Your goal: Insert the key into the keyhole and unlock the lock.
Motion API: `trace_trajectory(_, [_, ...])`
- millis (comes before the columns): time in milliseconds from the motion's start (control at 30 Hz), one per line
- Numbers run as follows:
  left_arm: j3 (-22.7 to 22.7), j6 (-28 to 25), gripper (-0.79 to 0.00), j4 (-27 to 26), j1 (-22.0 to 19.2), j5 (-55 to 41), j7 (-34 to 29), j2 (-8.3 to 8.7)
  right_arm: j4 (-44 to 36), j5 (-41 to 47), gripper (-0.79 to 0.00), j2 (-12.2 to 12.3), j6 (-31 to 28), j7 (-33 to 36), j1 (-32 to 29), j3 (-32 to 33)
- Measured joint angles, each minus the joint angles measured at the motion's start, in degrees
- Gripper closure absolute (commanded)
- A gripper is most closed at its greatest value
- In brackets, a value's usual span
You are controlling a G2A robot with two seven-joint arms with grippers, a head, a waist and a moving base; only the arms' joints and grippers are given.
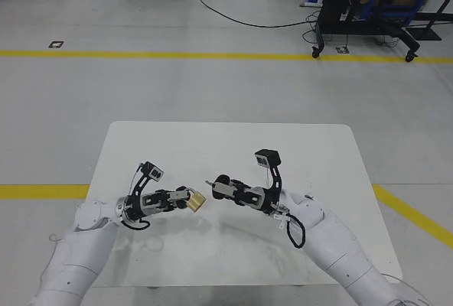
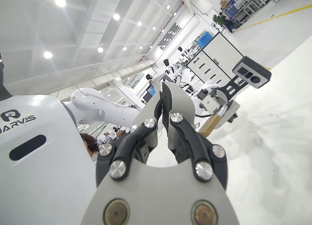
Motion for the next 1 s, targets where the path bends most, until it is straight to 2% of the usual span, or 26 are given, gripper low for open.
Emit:
trace_trajectory(133, [-0.2,-1.2,0.000,-2.3,-1.3,7.9,1.2,0.45,-1.2,0.9,0.000,0.6,1.8,2.1,-0.8,1.1])
trace_trajectory(300, [-0.1,-1.0,0.000,-2.4,-1.1,6.2,1.4,0.39,-1.2,0.8,0.000,0.5,1.7,2.0,-0.7,1.0])
trace_trajectory(433, [1.4,4.2,0.000,-2.3,-0.8,6.5,4.5,0.16,-2.2,0.3,0.000,0.7,3.4,1.8,-1.4,1.3])
trace_trajectory(533, [2.8,8.7,0.000,-0.4,-2.1,4.2,3.2,-0.13,-6.4,-1.1,0.000,1.8,10.0,3.5,-3.7,3.6])
trace_trajectory(600, [3.6,11.1,0.000,1.4,-3.5,0.8,1.3,-0.53,-10.3,0.0,0.000,2.9,16.6,6.2,-6.4,5.9])
trace_trajectory(667, [4.5,12.8,0.000,3.9,-5.0,-2.7,-0.7,-1.01,-14.4,1.5,0.000,3.9,24.9,7.2,-9.4,9.0])
trace_trajectory(800, [7.0,14.2,0.000,8.3,-7.7,-6.0,-3.7,-2.03,-21.6,1.4,0.000,5.3,37.1,7.6,-14.6,13.6])
trace_trajectory(867, [8.8,14.8,0.000,10.4,-9.3,-4.5,-5.4,-2.38,-23.8,0.0,0.000,5.7,40.6,7.6,-16.0,14.4])
trace_trajectory(1000, [9.4,14.8,0.000,11.0,-9.9,-2.9,-5.2,-2.46,-23.6,0.0,0.000,5.6,40.4,7.6,-15.9,14.3])
